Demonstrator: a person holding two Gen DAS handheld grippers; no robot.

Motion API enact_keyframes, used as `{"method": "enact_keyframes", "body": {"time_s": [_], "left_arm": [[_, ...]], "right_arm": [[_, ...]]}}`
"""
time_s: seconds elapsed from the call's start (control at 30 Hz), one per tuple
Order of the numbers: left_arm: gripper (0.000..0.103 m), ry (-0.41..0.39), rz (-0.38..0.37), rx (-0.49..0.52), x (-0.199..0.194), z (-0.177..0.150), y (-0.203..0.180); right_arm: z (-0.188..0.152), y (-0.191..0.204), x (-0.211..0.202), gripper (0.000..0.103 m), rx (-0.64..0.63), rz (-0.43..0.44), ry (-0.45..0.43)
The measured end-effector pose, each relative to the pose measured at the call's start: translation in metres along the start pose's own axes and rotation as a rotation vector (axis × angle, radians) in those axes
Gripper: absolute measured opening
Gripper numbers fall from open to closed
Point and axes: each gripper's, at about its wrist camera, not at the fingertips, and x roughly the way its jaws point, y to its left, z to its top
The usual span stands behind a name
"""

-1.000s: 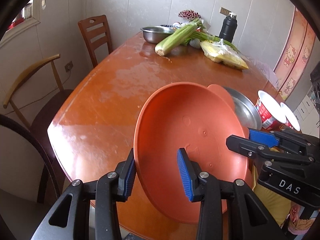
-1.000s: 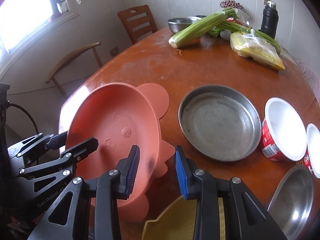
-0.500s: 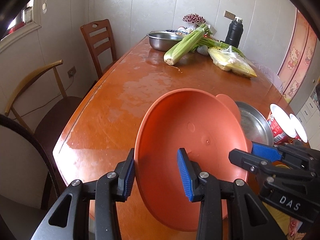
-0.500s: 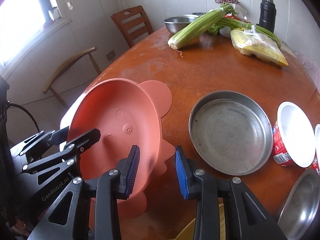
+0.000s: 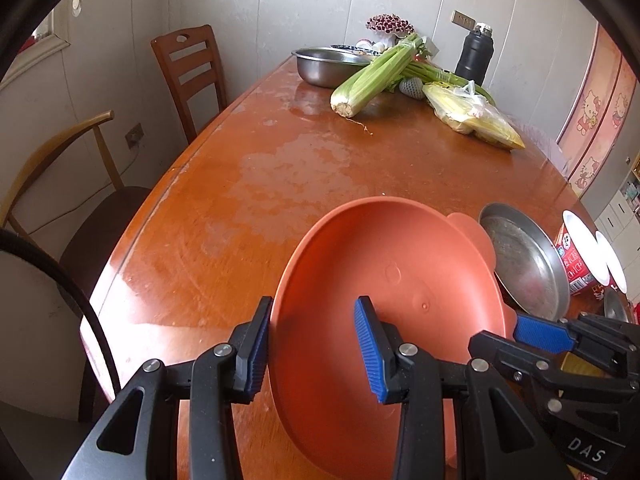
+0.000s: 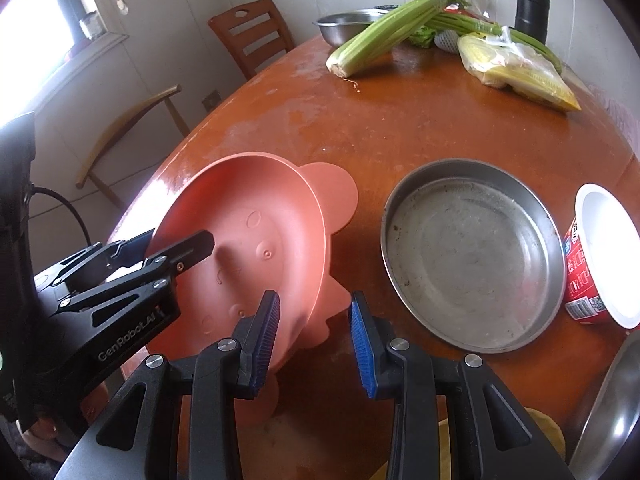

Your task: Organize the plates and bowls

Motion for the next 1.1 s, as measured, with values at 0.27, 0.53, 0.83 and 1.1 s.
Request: {"method": "enact_keyframes", "body": {"time_s": [0.27, 0.53, 0.83, 1.1], "left_arm": [[0.040, 0.010, -0.007, 0.009, 0.011, 0.005, 0.001], [0.040, 0.009, -0.009, 0.001, 0.015, 0.008, 0.000], [0.041, 0.035, -0.027, 0.005, 0.016, 0.009, -0.003], [0.042, 0.012, -0.007, -0.004, 0.003, 0.011, -0.001]], "right_arm": [[0.000, -0.006, 0.008, 0.037, 0.018, 0.012, 0.029], [-0.001, -0.007, 0.008, 0.037, 0.018, 0.017, 0.030], [-0.003, -0.010, -0.007, 0.038, 0.034, 0.042, -0.001], [-0.005, -0.015, -0.021, 0.039, 0.043, 0.047, -0.031]]}}
